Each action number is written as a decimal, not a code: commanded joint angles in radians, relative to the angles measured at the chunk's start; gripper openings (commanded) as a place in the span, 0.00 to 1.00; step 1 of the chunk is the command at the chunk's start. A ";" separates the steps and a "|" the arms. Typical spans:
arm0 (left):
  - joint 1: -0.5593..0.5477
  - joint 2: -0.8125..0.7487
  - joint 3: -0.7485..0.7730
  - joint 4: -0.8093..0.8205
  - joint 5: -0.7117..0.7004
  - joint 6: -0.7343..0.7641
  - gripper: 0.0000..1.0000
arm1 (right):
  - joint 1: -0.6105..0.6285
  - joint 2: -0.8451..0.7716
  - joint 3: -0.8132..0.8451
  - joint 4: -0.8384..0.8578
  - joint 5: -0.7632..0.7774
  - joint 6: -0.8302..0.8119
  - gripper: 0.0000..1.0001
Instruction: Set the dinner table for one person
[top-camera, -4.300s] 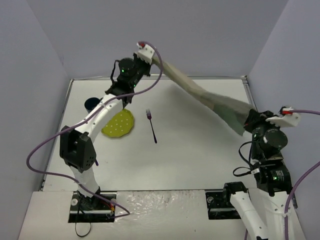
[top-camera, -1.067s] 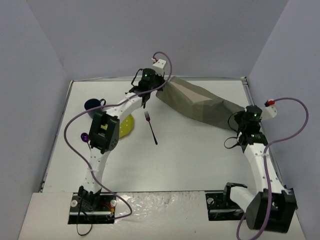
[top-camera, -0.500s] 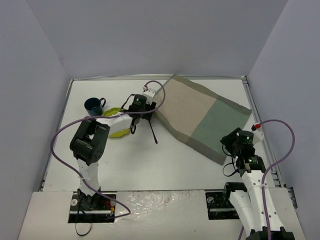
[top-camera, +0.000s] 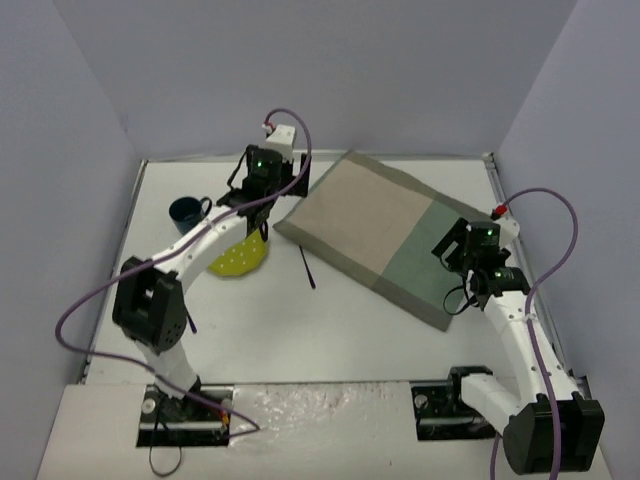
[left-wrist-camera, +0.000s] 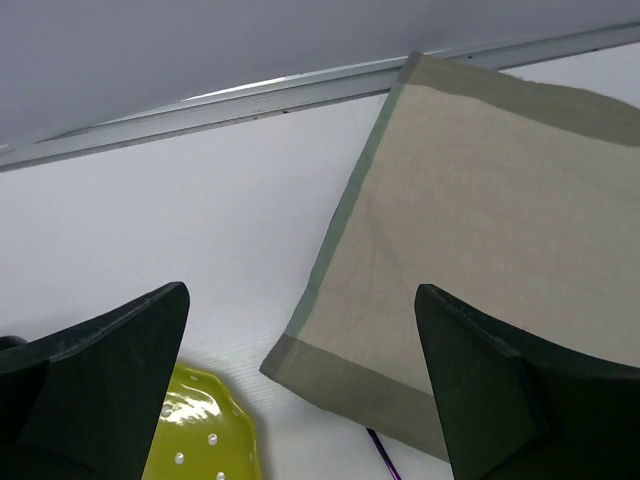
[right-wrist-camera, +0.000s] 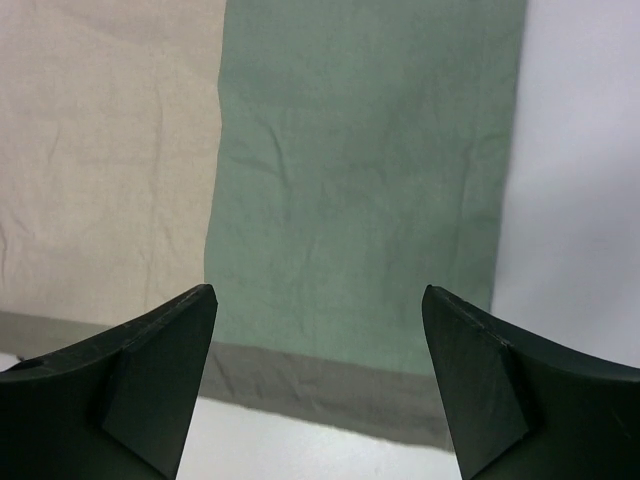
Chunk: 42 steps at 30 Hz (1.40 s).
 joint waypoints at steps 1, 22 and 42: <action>0.001 -0.070 0.019 -0.101 -0.014 -0.129 0.93 | 0.014 0.171 0.082 0.176 0.088 -0.054 0.80; -0.058 0.531 0.517 -0.079 0.289 -0.168 0.91 | -0.136 0.689 0.200 0.566 -0.001 -0.203 0.81; -0.009 0.880 0.823 -0.210 0.344 -0.234 0.89 | -0.270 0.775 0.114 0.497 -0.018 -0.028 0.84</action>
